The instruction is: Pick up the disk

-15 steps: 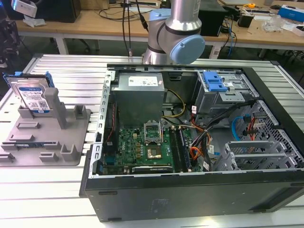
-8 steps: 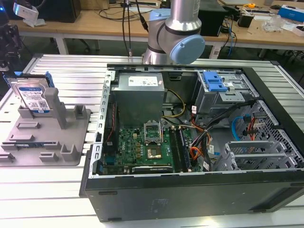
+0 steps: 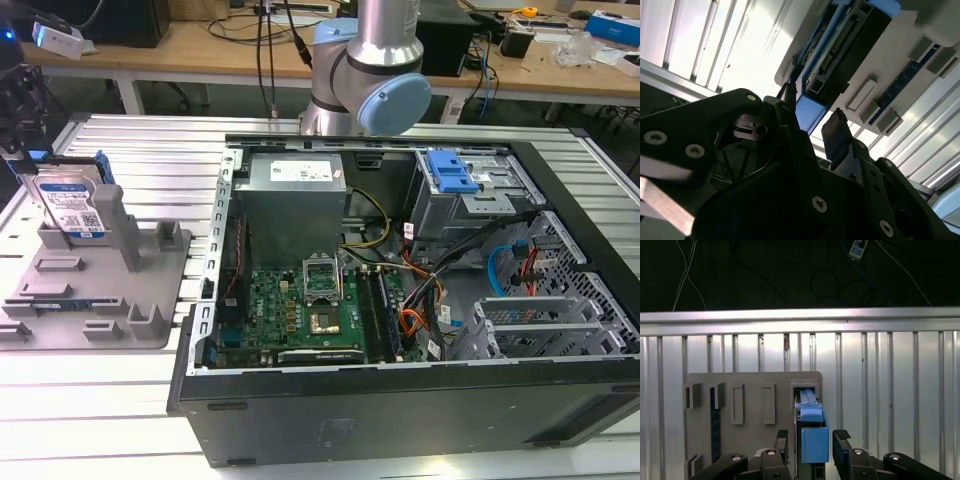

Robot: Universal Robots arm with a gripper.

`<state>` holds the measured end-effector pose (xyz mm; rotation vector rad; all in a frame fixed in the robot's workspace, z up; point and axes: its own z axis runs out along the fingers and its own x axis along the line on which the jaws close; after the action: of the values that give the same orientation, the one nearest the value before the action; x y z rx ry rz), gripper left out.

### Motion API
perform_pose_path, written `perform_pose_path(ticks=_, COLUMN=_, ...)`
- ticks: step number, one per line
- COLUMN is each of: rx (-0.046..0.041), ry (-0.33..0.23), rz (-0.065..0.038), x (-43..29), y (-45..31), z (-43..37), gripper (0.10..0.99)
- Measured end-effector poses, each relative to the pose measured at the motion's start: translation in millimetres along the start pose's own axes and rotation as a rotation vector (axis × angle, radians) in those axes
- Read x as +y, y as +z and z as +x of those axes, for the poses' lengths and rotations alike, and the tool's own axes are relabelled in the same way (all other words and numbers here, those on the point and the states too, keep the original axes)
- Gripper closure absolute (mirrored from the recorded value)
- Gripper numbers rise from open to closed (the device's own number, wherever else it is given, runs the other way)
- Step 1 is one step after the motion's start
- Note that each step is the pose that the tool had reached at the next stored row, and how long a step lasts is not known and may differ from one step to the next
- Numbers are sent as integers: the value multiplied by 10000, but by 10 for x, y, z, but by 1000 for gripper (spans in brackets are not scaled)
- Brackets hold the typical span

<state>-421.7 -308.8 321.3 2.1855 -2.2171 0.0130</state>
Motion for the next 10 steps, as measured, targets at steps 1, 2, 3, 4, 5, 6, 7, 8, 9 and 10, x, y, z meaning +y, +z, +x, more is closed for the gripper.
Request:
perform_pose_path(ticks=1, rx=0, ry=0, rz=0, x=0, y=8, z=-1, gripper=604)
perform_pose_path(ticks=2, rx=0, ry=1, rz=0, x=0, y=16, z=-3, gripper=604)
perform_pose_path(ticks=3, rx=0, ry=1, rz=-1, x=0, y=28, z=-6, gripper=604)
perform_pose_path(ticks=4, rx=0, ry=0, rz=0, x=0, y=38, z=-9, gripper=604)
perform_pose_path(ticks=5, rx=0, ry=0, rz=0, x=0, y=46, z=-12, gripper=604)
perform_pose_path(ticks=6, rx=0, ry=-1, rz=1, x=-1, y=58, z=-14, gripper=604)
perform_pose_path(ticks=7, rx=0, ry=-2, rz=1, x=-1, y=65, z=-14, gripper=604)
perform_pose_path(ticks=8, rx=0, ry=-1, rz=1, x=0, y=71, z=-15, gripper=604)
perform_pose_path(ticks=9, rx=0, ry=0, rz=0, x=1, y=75, z=-15, gripper=604)
perform_pose_path(ticks=10, rx=1, ry=-1, rz=-1, x=3, y=80, z=-15, gripper=604)
